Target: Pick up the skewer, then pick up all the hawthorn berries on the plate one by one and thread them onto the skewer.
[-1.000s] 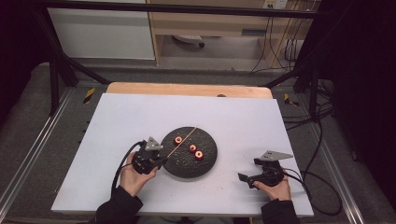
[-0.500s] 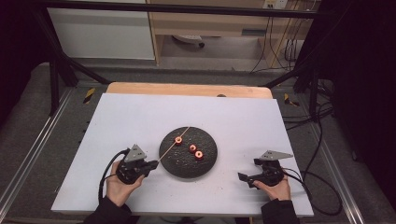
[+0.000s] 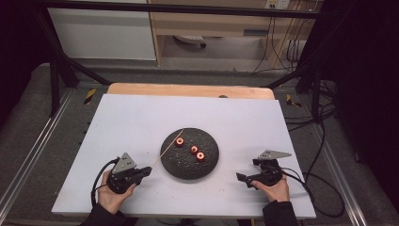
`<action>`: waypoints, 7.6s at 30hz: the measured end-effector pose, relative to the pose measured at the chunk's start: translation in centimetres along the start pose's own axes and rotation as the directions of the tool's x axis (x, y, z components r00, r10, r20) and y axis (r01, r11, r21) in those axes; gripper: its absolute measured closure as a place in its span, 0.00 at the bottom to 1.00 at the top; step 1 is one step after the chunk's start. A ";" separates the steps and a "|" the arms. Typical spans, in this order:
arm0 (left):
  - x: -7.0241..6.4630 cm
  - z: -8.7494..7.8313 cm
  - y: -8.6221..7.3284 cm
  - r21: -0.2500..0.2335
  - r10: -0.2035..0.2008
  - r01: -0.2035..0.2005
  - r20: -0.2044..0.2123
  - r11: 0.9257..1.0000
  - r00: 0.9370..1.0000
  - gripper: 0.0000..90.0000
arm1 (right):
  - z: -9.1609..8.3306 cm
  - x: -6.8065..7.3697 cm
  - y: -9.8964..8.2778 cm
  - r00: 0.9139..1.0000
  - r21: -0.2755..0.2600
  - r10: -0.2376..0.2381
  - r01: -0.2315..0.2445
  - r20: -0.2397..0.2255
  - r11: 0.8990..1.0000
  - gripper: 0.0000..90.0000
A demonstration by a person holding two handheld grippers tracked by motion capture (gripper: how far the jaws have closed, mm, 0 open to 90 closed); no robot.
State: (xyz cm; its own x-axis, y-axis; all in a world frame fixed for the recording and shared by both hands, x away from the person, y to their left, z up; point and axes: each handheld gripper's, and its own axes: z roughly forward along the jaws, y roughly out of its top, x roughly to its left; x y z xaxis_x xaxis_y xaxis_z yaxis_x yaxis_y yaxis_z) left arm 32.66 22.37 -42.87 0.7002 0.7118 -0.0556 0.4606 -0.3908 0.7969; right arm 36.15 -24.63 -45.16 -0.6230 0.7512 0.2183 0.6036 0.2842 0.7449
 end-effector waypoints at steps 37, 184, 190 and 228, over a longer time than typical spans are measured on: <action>1.5 -1.3 -2.0 -0.055 -0.074 0.075 0.020 0.996 0.997 0.97 | 5.0 6.9 9.1 0.992 0.116 -0.123 0.123 -0.006 0.986 0.02; -2.1 0.3 -1.3 -0.082 -0.085 0.089 0.049 0.993 0.995 0.97 | 10.0 10.1 10.6 0.941 -0.585 0.256 -0.338 -0.221 0.737 0.67; -2.3 0.4 -1.2 -0.080 -0.091 0.096 0.057 0.992 0.994 0.97 | 10.3 10.2 10.4 0.947 -0.586 0.240 -0.321 -0.213 0.744 0.67; -3.6 1.6 0.9 -0.121 -0.171 0.175 0.041 0.977 0.984 0.98 | 10.7 11.0 9.3 0.944 -0.512 0.214 -0.317 -0.251 0.798 0.68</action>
State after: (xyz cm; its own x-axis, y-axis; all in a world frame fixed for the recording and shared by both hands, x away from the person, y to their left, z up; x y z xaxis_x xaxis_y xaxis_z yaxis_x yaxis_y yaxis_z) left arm 31.38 18.51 -42.90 0.6325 0.7439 -0.2159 0.5065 -0.1862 0.8419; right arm 40.28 -7.34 -42.55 -0.5838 0.6203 0.5238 0.4245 -0.3167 0.8483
